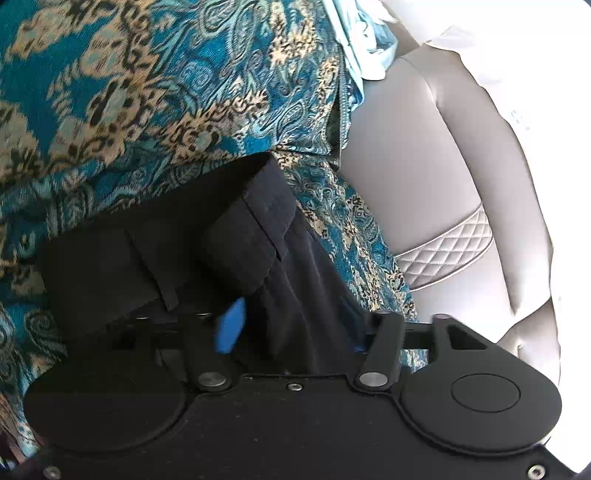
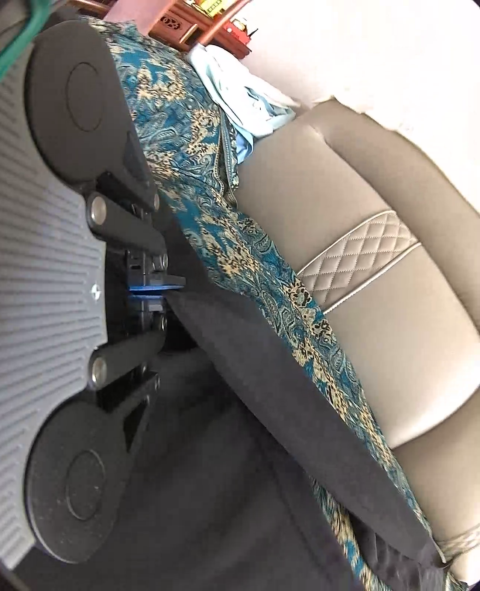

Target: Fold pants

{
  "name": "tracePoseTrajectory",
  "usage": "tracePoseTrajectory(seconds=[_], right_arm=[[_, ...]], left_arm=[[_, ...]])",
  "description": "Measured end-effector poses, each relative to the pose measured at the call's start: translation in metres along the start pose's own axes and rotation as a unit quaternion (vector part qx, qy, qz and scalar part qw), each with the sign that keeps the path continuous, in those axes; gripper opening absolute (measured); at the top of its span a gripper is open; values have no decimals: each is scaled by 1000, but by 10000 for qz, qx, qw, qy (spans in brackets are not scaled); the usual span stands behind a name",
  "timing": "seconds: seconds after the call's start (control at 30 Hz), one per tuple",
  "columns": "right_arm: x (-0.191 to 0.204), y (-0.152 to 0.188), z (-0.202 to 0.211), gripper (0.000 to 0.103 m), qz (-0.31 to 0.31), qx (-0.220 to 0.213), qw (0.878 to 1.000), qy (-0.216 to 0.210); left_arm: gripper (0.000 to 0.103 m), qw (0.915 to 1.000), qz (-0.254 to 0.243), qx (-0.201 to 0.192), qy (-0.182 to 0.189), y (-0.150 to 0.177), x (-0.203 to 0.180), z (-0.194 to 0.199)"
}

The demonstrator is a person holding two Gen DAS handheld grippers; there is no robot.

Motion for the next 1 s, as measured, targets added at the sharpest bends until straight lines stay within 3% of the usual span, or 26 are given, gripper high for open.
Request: tracePoseTrajectory(seconds=[0.1, 0.17, 0.2, 0.37, 0.5, 0.77, 0.87, 0.93, 1.0], right_arm=[[0, 14, 21, 4, -13, -118, 9999, -37], [-2, 25, 35, 4, -46, -207, 9997, -90], [-2, 31, 42, 5, -46, -256, 9996, -86], [-16, 47, 59, 11, -23, -527, 9986, -49], [-42, 34, 50, 18, -254, -718, 9962, 426], [-117, -33, 52, 25, -770, -1289, 9800, 1304], [-137, -57, 52, 32, -712, -1387, 9746, 1605], [-154, -75, 50, 42, -574, -1375, 9718, 1829], [-166, -94, 46, 42, -429, -1381, 9659, 2146]], left_arm=[[60, 9998, -98, -85, -146, 6, 0, -2], [28, 9995, -149, -154, -228, 11, 0, -2], [6, 9991, -225, -180, -300, 14, -1, -1], [7, 9963, -524, -560, -401, 23, -3, 22], [7, 9910, -714, -975, -569, 19, -6, 46], [7, 9900, -799, -909, -719, 16, -3, 57], [7, 9896, -778, -874, -834, 17, -2, 55], [7, 9895, -755, -851, -892, 16, -1, 53], [7, 9887, -770, -850, -962, 15, 0, 52]])
Point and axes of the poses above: each gripper's, at about its wrist camera, not at the fingertips, and z roughly against the way its jaws point, x to its left, y to its underside, the point moved 1 cm from there along -z, roughly the way its jaws point
